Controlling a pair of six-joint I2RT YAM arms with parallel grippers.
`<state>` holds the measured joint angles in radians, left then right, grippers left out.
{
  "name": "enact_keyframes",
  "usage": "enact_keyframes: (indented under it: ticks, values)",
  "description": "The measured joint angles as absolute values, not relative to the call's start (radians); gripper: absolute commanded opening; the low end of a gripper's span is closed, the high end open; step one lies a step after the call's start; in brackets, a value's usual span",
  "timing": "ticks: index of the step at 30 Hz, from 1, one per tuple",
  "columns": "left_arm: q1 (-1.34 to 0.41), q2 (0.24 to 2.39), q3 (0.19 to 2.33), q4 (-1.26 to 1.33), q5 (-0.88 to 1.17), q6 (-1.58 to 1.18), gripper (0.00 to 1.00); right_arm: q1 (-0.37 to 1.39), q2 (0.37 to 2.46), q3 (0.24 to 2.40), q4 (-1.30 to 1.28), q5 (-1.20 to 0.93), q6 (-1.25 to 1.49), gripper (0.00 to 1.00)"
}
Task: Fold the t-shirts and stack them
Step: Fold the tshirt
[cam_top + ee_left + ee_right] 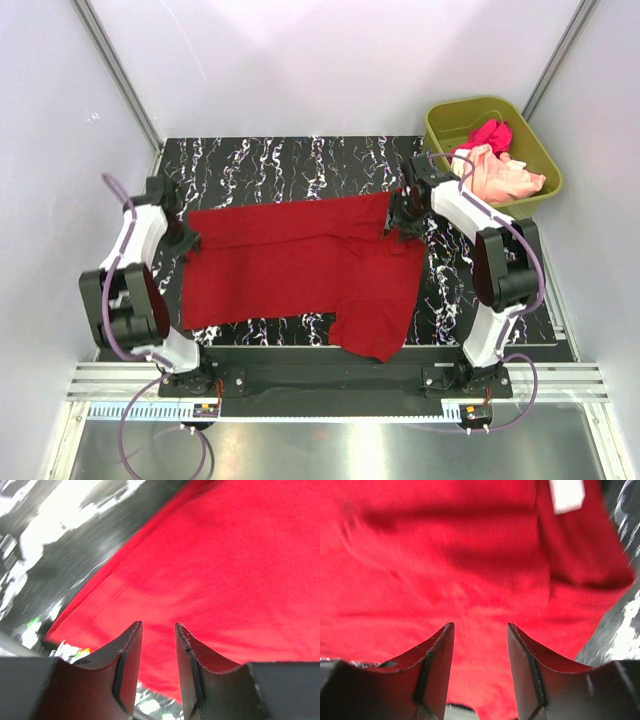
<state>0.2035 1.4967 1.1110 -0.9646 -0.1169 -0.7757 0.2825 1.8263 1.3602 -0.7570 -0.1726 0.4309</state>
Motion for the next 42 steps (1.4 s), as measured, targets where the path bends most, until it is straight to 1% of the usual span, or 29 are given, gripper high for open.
enact_keyframes:
  ticks: [3,7,9,11,13,17,18,20,21,22,23,26,32,36,42]
  values:
    - [0.167,1.583,1.190,-0.899,-0.098,-0.727,0.36,0.273,1.879,1.436,-0.763,-0.140,0.433,0.55]
    - [0.154,1.670,1.203,-0.837,-0.039,-0.685,0.36,0.263,1.965,1.517,-0.764,-0.086,0.434,0.55]
    - [0.154,1.701,1.209,-0.827,-0.020,-0.661,0.37,0.260,2.003,1.546,-0.769,-0.057,0.427,0.57]
    - [0.154,1.715,1.242,-0.828,-0.014,-0.635,0.39,0.255,2.038,1.589,-0.783,-0.029,0.414,0.61]
    - [0.154,1.715,1.271,-0.828,-0.019,-0.619,0.40,0.250,2.066,1.650,-0.795,-0.004,0.395,0.63]
    - [0.157,1.718,1.373,-0.812,-0.034,-0.583,0.39,0.239,2.131,1.813,-0.809,0.030,0.367,0.63]
    - [0.159,1.724,1.398,-0.810,-0.034,-0.578,0.39,0.236,2.153,1.861,-0.813,0.040,0.361,0.63]
    - [0.161,1.739,1.437,-0.801,-0.033,-0.573,0.38,0.228,2.199,1.951,-0.818,0.051,0.348,0.57]
    - [0.162,1.751,1.452,-0.790,-0.033,-0.572,0.38,0.226,2.220,1.985,-0.817,0.056,0.342,0.54]
    - [0.162,1.765,1.464,-0.782,-0.031,-0.572,0.37,0.223,2.245,2.027,-0.822,0.063,0.334,0.49]
    - [0.162,1.781,1.472,-0.776,-0.029,-0.573,0.37,0.222,2.265,2.057,-0.829,0.066,0.329,0.46]
    - [0.163,1.835,1.482,-0.766,-0.025,-0.573,0.36,0.218,2.335,2.150,-0.843,0.073,0.318,0.41]
    - [0.168,1.919,1.499,-0.770,-0.002,-0.572,0.36,0.218,2.428,2.251,-0.875,0.095,0.310,0.42]
    - [0.187,1.961,1.548,-0.773,0.015,-0.567,0.36,0.218,2.453,2.265,-0.889,0.109,0.309,0.45]
    - [0.223,2.014,1.591,-0.770,0.023,-0.564,0.36,0.216,2.480,2.273,-0.889,0.116,0.306,0.43]
